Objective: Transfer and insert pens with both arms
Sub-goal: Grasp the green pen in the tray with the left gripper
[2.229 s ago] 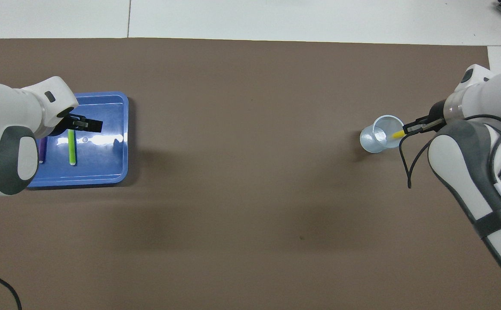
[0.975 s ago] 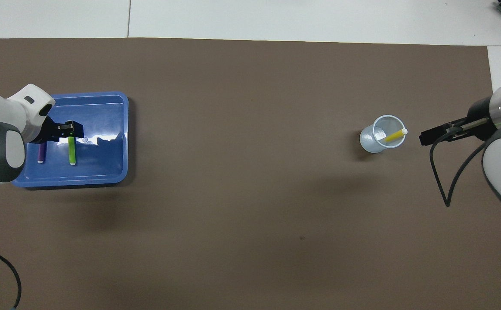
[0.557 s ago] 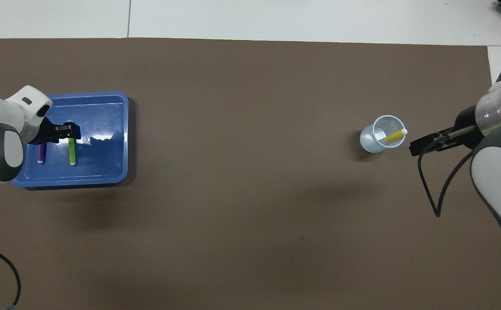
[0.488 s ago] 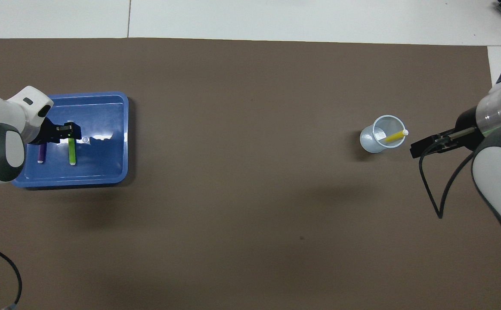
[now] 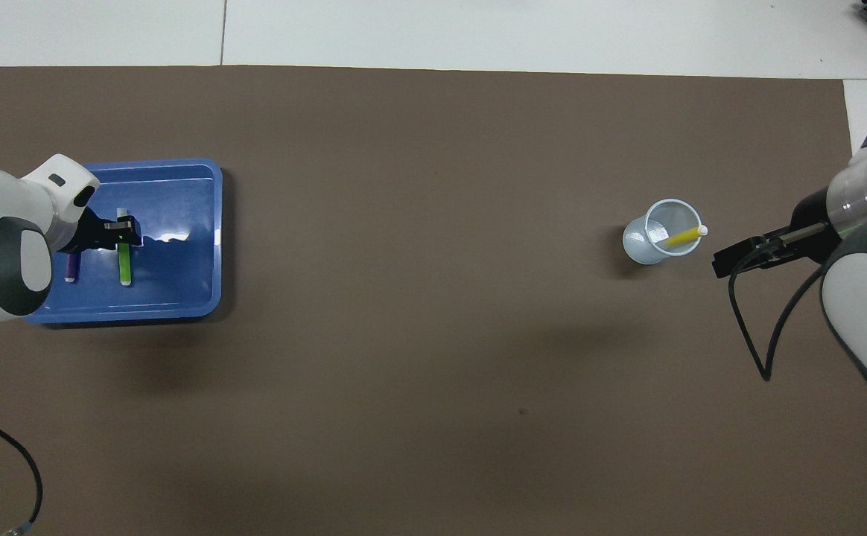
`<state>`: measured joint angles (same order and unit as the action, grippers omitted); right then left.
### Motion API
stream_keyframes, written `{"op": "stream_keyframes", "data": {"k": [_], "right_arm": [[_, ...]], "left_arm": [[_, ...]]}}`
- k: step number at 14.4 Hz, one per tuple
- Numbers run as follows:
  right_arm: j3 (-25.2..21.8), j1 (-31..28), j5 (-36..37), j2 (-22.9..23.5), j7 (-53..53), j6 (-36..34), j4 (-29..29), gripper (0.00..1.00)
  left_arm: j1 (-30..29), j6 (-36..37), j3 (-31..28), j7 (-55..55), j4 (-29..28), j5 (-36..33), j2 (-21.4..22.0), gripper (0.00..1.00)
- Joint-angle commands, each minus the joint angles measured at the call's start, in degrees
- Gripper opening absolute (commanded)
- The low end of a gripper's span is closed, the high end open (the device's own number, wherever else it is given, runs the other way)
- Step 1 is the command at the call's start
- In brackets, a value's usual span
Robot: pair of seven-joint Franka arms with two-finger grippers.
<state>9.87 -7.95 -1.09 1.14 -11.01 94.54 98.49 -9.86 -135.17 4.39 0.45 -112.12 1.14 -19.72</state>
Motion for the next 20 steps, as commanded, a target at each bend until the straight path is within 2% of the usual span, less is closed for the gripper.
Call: {"op": "stream_keyframes", "data": {"k": [1,2,3,5,8,12,15,17,20], "right_arm": [[0.33,-0.14,-0.05,-0.88,0.99,-0.67,0.39,1.00],[0.33,-0.13,-0.05,-0.88,1.08,-0.58,0.39,1.00],[0.33,-0.13,-0.05,-0.88,1.08,-0.58,0.39,1.00],[0.33,-0.40,-0.05,-0.88,0.99,-0.67,0.39,1.00],[0.33,-0.14,-0.14,-0.88,1.08,-0.67,0.39,1.00],[0.33,-0.39,-0.14,-0.88,1.08,-0.76,0.47,1.00],[0.33,-0.40,-0.23,-1.14,1.08,-0.58,0.65,1.00],[0.33,-0.13,-0.31,-1.14,1.08,-0.58,0.82,1.00],[0.33,0.04,-5.66,-1.14,2.65,-0.23,0.74,1.00]], "left_arm": [[-0.43,-1.24,0.27,0.08,-0.91,0.53,0.20,0.24],[-0.43,-1.33,0.27,0.08,-0.83,0.53,0.12,0.13],[-0.43,-1.33,0.27,0.08,-0.82,0.53,0.12,0.07],[-0.43,-1.42,0.27,0.08,-0.83,0.53,0.12,0.00],[-0.25,0.16,0.27,0.08,-0.04,0.53,0.12,0.00],[0.36,7.35,0.27,-0.10,7.94,0.26,-1.37,0.00],[0.72,9.30,0.44,0.17,9.28,0.17,-1.20,0.00],[0.72,12.71,0.70,-0.44,9.54,2.09,-0.59,0.00],[0.89,20.79,0.97,-3.77,12.26,9.48,0.03,0.00]]}}
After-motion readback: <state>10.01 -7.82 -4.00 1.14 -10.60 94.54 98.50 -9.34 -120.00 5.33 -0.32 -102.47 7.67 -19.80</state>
